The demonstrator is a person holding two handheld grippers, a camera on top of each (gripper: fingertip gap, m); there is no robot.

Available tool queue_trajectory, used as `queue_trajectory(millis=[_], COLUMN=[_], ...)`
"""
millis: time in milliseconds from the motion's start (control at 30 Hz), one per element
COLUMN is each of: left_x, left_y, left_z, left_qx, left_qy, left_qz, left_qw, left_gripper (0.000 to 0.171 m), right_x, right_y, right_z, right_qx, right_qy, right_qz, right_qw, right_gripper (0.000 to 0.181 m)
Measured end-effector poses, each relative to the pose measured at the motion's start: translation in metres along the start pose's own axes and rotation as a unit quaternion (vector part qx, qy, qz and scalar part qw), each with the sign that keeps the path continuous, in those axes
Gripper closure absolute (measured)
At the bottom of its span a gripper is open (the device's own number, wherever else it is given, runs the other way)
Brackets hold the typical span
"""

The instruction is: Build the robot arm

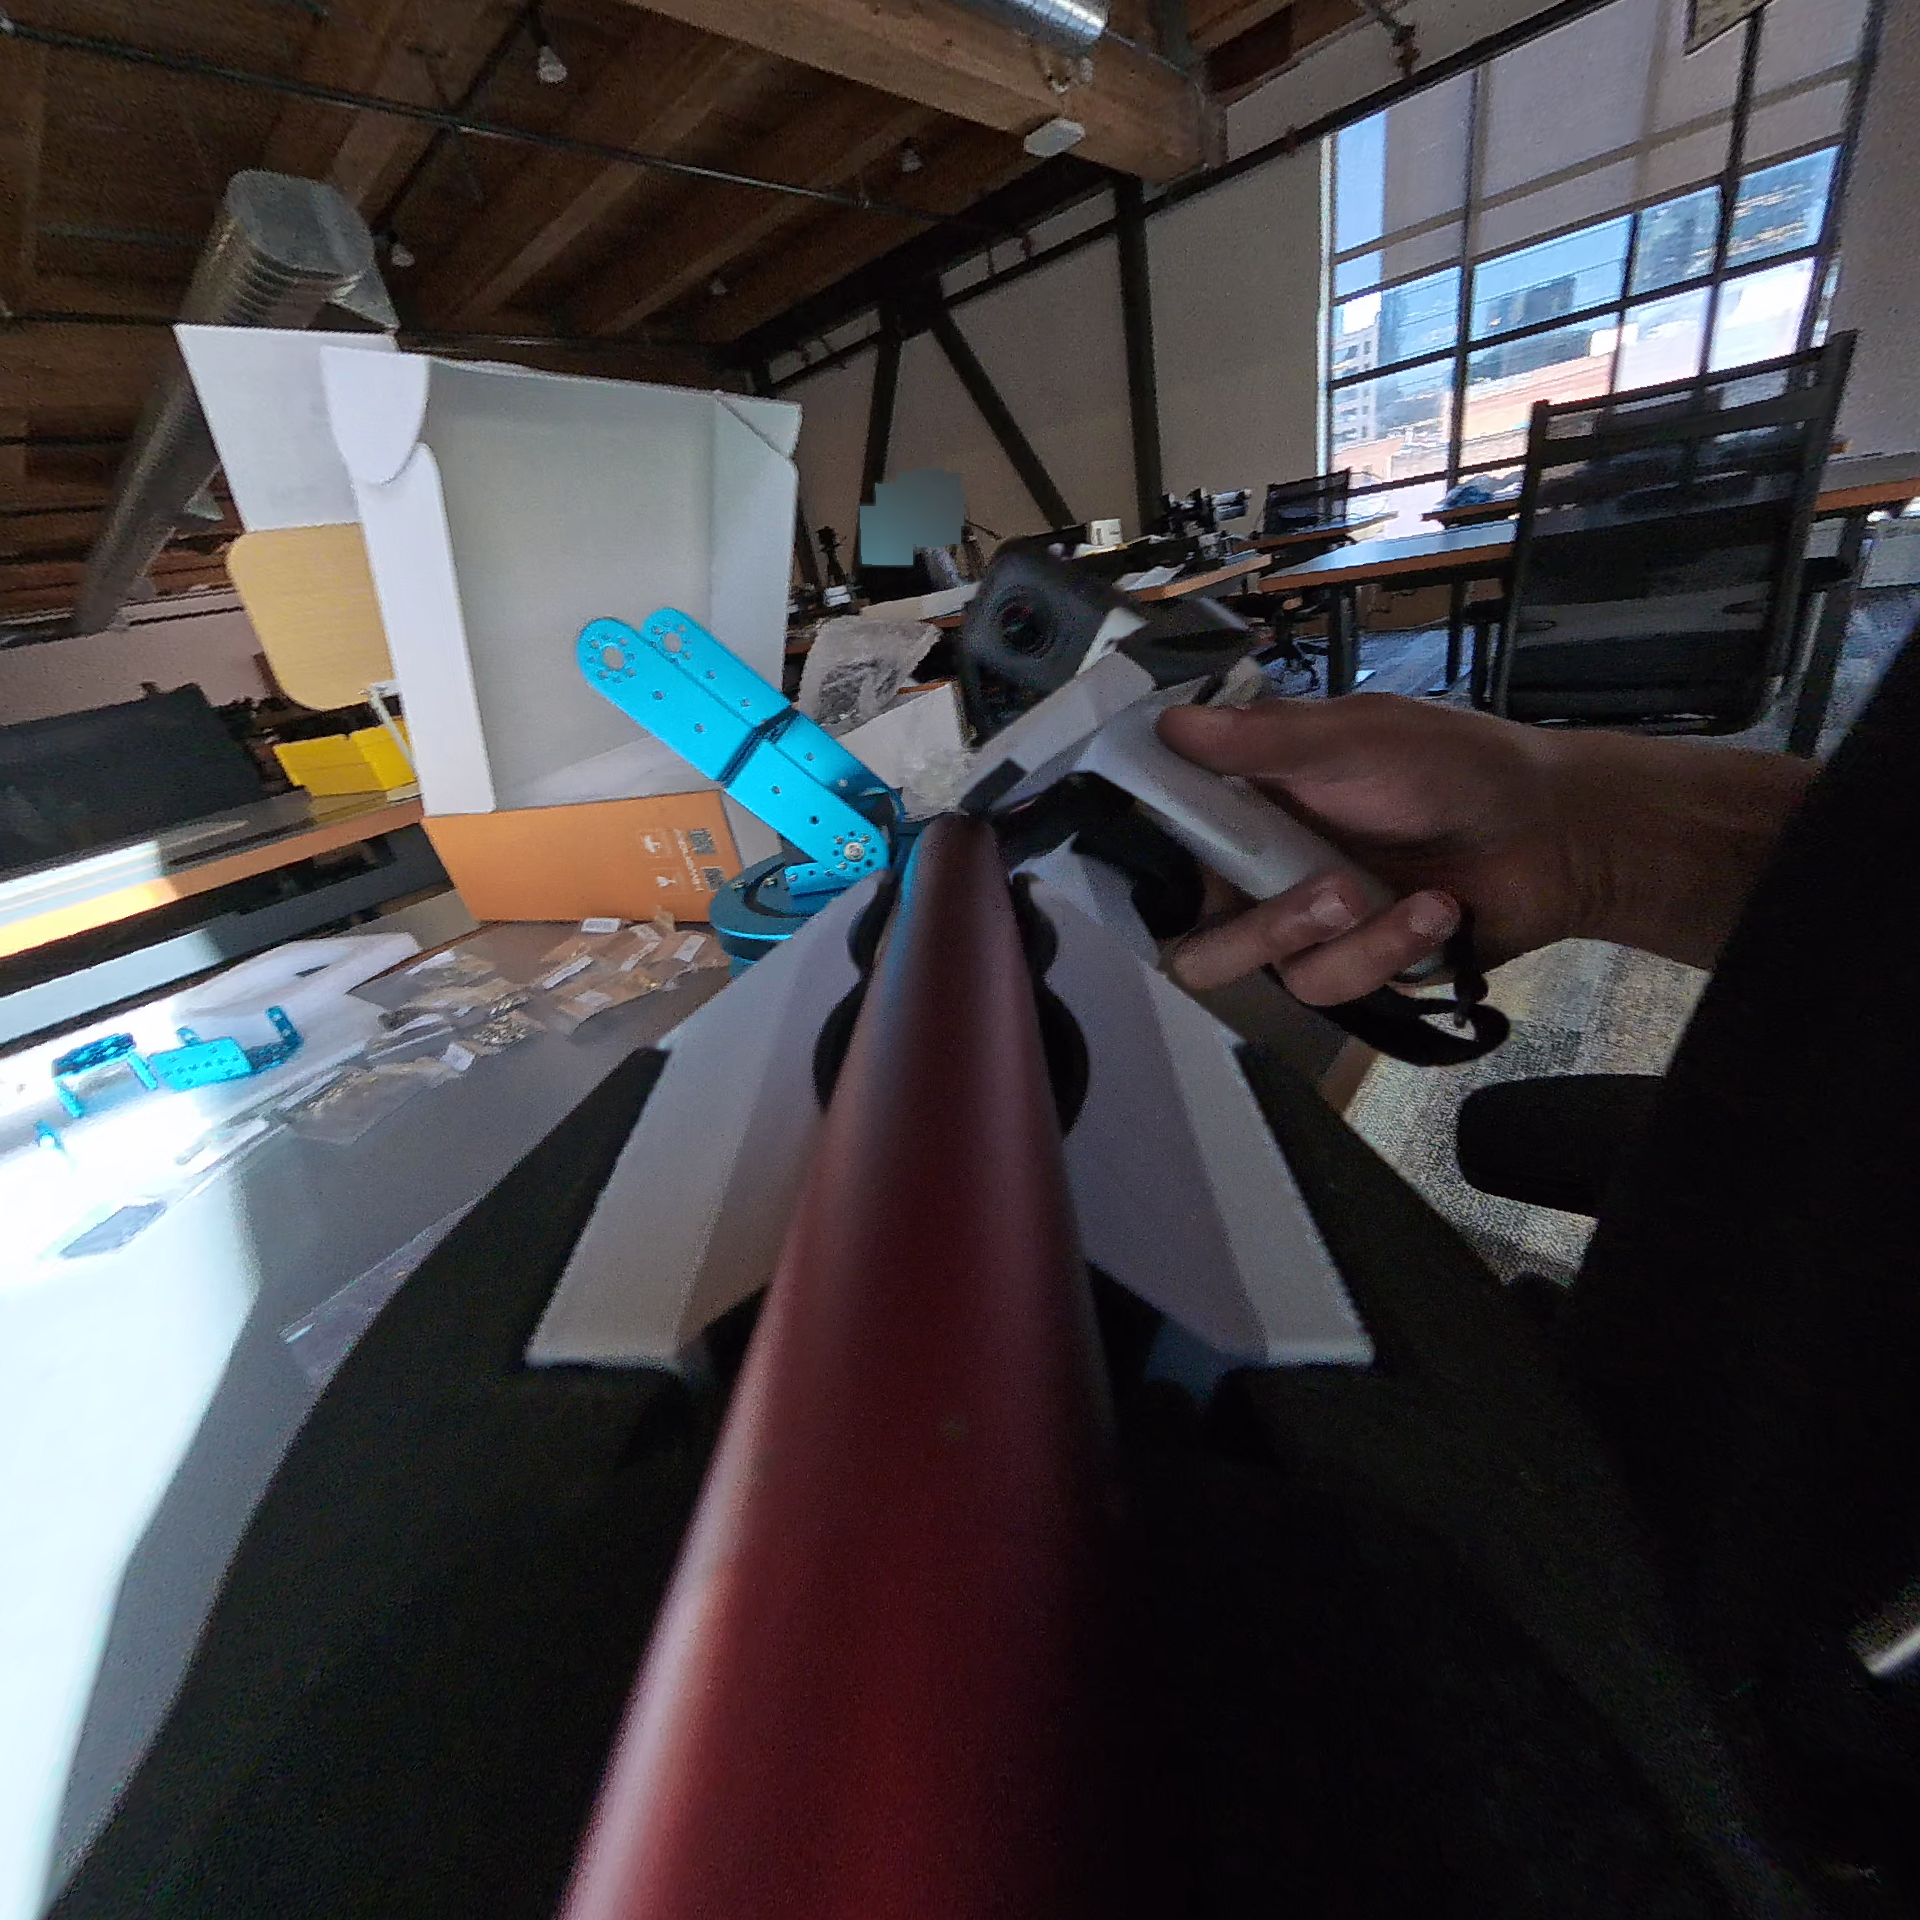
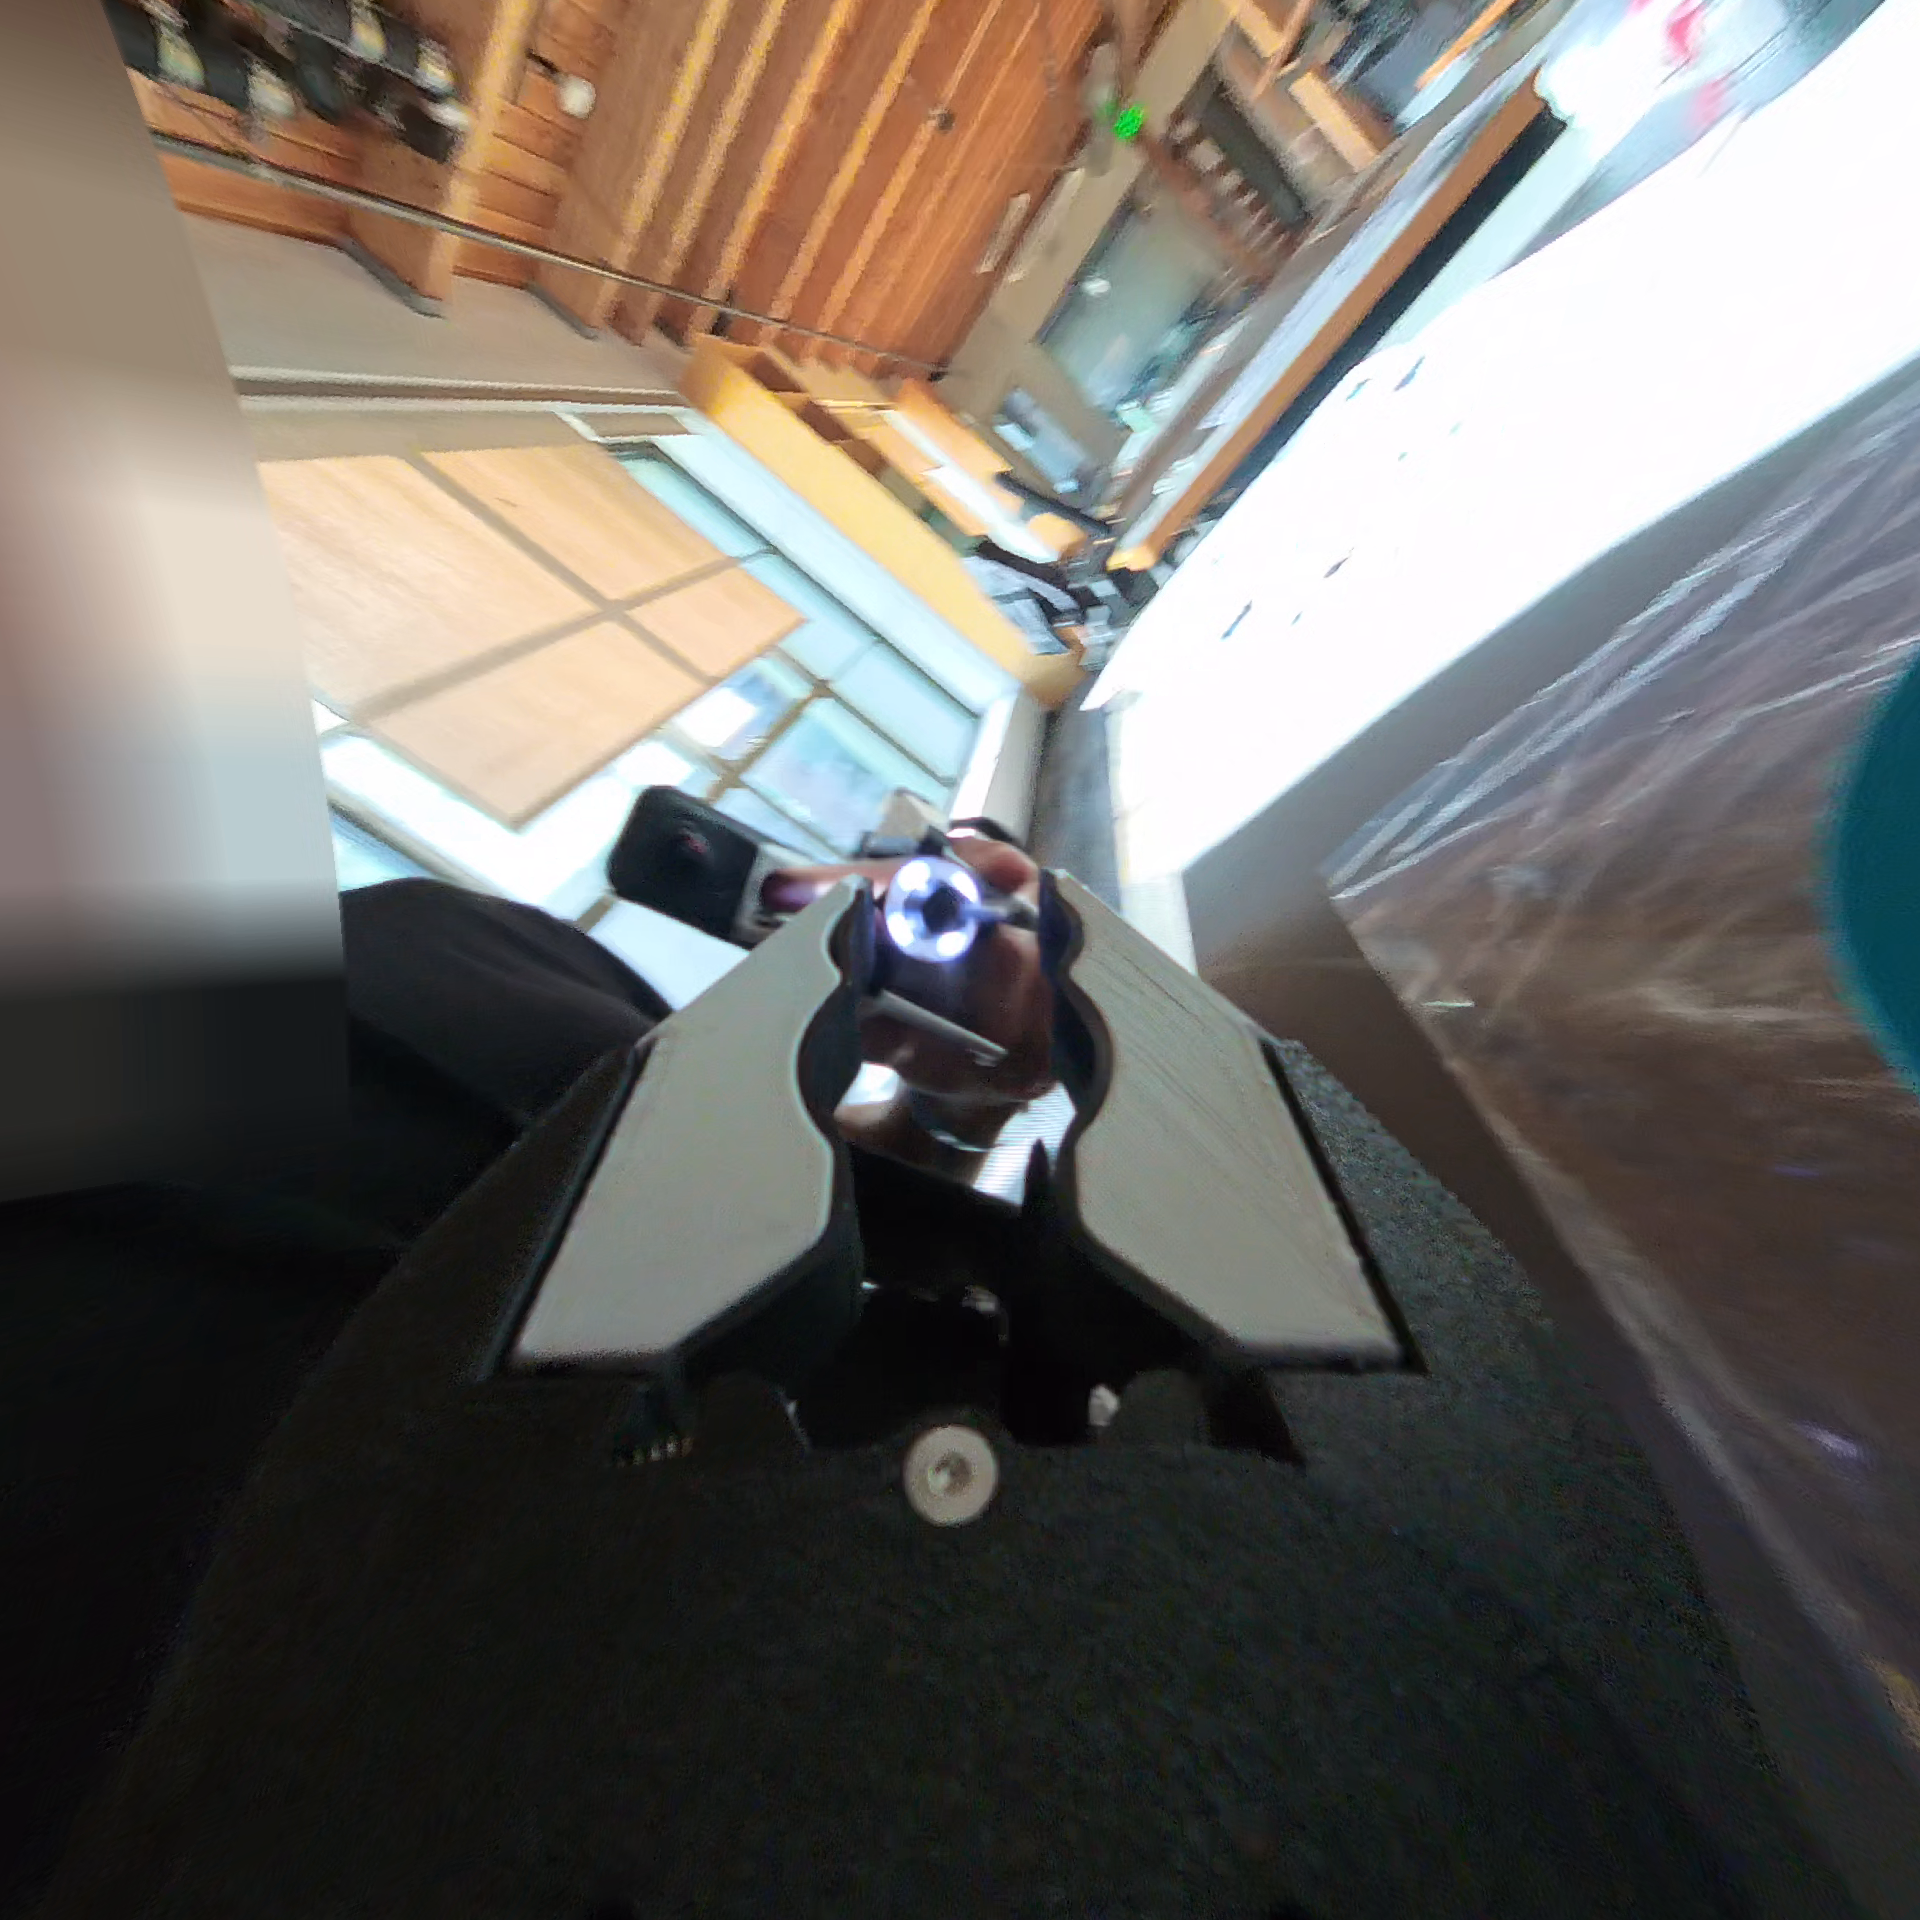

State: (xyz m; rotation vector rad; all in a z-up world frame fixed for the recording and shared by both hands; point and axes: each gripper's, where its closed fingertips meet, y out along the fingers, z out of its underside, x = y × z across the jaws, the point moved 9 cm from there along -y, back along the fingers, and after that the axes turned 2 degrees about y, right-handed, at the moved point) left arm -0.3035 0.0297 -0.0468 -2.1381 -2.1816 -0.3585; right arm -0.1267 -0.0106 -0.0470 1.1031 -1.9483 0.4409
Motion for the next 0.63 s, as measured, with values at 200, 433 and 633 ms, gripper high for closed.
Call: queue_trajectory(millis=[200,433,633], left_x=[0.014,0.033,0.043], left_y=[0.005,0.037,0.071], left_z=[0.007,0.017,0.017], left_qx=[0.024,0.076,0.074], left_qy=[-0.057,-0.134,-0.185], left_qz=[-0.029,-0.066,-0.039], left_qw=[0.998,0.986,0.979], left_gripper=[0.151,0.151,0.151], right_x=[0.015,-0.008,-0.033], right_y=[-0.050,-0.083,-0.062], right_z=[-0.012,-0.035,-0.053], right_qx=[-0.020,-0.058,-0.030], right_qy=[-0.170,-0.307,-0.359], right_qz=[0.137,0.416,0.488], right_qw=[0.976,0.854,0.795], right_gripper=[0.149,0.094,0.100])
